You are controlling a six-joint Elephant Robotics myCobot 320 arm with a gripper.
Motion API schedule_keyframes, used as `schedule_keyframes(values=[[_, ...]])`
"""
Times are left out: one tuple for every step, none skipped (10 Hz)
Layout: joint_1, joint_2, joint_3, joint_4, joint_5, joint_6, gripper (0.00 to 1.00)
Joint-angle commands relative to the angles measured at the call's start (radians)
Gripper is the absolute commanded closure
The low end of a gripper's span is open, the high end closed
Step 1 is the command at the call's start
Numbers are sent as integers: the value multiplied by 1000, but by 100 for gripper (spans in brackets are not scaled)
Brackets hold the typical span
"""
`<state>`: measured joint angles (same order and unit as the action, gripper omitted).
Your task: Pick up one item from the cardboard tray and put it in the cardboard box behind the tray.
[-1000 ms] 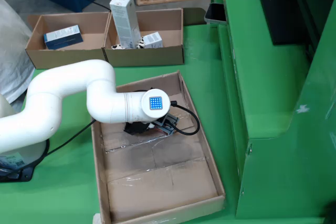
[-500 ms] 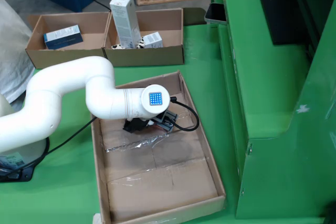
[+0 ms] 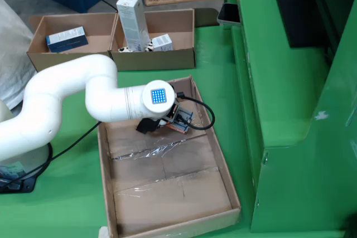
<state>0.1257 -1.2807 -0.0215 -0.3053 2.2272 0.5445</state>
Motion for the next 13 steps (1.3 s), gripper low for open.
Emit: schedule_keyframes(values=[[7,115,21,14,-2,6,100],[7,115,21,14,-2,6,100],[11,152,22,-41,-18,-23,100],[13,183,21,-84,-31,-47,100],[15,208,21,-132,-46,-71,100],[18,237,21,-176,-58,-92,100],[22,270,21,-232,-77,-122,100],[22,270,22,-232,-77,-122,100],[24,293,21,-258,-88,-137,100],[31,325,21,-301,-99,-147,100],[36,340,22,-307,-108,-149,100],[37,353,21,-319,-113,-152,100],[37,353,21,-319,-113,-152,100]])
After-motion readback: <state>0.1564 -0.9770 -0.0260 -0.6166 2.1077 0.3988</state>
